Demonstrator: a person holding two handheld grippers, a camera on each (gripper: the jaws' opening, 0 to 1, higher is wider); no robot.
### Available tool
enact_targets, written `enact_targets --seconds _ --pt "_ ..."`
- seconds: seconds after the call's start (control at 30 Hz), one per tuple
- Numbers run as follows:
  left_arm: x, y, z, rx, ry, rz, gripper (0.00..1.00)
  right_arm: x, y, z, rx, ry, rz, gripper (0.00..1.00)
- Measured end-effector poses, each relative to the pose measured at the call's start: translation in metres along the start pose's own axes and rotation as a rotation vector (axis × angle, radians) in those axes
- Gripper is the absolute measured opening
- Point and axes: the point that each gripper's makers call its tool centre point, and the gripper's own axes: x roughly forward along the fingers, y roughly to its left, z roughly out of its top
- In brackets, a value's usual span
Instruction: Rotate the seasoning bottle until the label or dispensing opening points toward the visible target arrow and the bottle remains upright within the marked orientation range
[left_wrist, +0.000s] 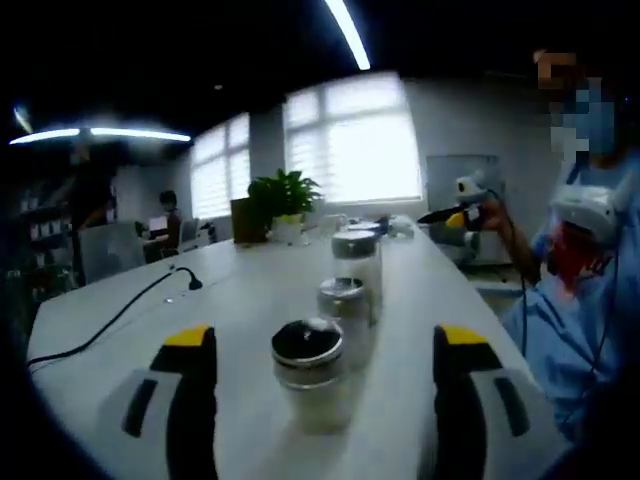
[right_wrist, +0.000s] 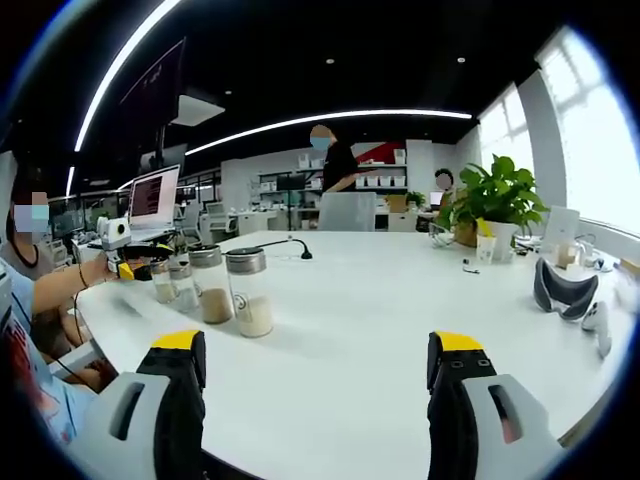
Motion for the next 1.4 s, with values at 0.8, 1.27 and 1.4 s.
enact_targets --seconds 0.8,1.27,1.4 --pt "0.027 -0.009 -0.001 -0.091 -0.012 -0.228 0.7 0.0 -0.005 -0.001 0.008 0.003 0.0 0.94" --pt "0.023 0.0 0.001 -0.078 -0.037 -0.189 0.34 0.0 -0.005 0.0 -0.001 0.0 -0.001 0.94" --pt "0.022 -0.001 0.0 -0.071 -0.032 -0.179 0.34 0.0 -0.004 -0.001 -0.003 0.002 -0.001 0.94"
